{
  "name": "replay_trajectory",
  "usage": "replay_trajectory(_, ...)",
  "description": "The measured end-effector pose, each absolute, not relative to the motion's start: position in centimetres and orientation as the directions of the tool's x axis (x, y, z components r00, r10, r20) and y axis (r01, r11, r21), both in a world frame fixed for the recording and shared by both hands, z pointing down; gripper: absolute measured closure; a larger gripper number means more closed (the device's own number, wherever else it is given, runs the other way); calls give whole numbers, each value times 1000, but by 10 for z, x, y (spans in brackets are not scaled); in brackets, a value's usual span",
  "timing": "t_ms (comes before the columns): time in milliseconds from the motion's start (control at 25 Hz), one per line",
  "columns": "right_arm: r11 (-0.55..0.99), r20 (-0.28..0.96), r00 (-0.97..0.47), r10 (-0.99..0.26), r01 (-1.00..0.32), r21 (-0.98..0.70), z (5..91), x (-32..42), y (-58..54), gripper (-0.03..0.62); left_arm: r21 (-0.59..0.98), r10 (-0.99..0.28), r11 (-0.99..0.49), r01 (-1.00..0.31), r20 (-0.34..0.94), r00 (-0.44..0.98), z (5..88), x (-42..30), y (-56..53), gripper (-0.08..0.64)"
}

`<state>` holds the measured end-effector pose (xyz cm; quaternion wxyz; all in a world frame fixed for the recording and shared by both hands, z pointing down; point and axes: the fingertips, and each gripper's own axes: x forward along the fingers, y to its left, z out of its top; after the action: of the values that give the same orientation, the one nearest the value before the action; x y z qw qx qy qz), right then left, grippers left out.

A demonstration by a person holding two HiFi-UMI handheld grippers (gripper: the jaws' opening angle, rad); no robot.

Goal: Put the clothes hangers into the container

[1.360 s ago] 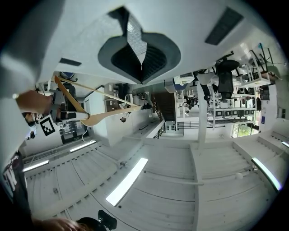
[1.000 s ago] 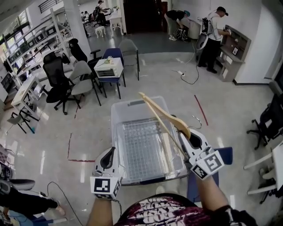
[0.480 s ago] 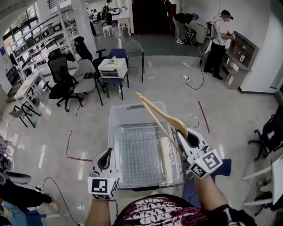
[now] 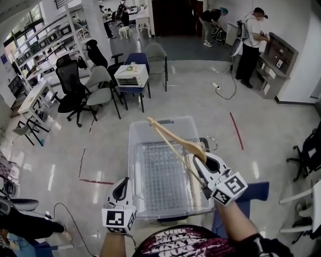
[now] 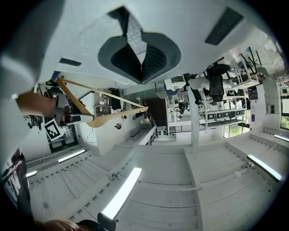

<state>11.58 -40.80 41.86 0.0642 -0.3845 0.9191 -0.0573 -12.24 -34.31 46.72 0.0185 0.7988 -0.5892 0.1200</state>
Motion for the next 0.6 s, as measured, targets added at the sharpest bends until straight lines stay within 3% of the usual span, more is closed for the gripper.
replay_trajectory(600, 588, 104, -645, -757, -742, -322, 520, 74, -454, 531, -107, -883, -428, -897, 260, 390, 486, -147, -407, 552)
